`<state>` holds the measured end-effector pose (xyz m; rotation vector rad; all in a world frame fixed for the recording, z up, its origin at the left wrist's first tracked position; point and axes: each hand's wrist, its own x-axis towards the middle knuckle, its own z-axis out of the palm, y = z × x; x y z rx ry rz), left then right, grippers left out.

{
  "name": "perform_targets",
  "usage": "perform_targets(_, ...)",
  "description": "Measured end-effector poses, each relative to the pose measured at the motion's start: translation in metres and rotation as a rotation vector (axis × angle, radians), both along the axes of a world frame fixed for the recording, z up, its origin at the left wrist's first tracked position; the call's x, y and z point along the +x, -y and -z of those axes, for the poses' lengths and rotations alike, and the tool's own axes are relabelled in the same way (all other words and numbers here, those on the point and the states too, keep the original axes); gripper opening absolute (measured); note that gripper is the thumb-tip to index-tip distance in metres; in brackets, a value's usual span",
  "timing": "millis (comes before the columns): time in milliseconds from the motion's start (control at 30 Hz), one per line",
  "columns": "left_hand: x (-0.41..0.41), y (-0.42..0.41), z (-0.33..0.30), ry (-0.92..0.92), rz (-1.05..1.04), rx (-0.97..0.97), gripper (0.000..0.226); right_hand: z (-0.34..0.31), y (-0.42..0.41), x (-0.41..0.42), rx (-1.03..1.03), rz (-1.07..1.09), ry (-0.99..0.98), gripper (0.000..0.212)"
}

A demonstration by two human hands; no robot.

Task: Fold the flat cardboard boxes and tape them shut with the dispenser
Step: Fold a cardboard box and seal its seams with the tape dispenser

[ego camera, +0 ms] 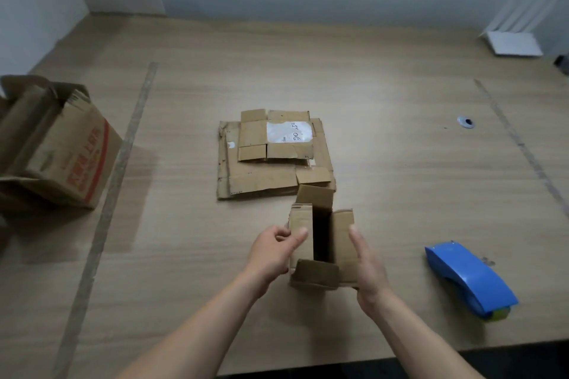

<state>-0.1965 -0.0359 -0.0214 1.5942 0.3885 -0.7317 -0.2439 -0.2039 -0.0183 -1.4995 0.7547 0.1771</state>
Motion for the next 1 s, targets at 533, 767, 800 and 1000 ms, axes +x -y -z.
perform_targets(533,-0.001,-0.023,0.004,-0.007,-0.06,0.14,0.019,0.019,0.001,0.011,-0.111,-0.119,-0.155,0.02)
perform_targets(767,-0.029,-0.042,-0.009,-0.026,-0.341,0.221,0.039,0.009,-0.039,0.027,-0.204,-0.331,-0.109,0.025)
perform_targets(800,-0.031,-0.049,-0.011,-0.095,-0.413,0.181,0.05,0.007,-0.049,0.029,-0.204,-0.362,-0.098,0.023)
perform_targets(1000,-0.035,-0.108,-0.012,-0.134,-0.48,-0.019,0.06,-0.001,-0.116,0.044,-0.205,-0.454,-0.037,0.016)
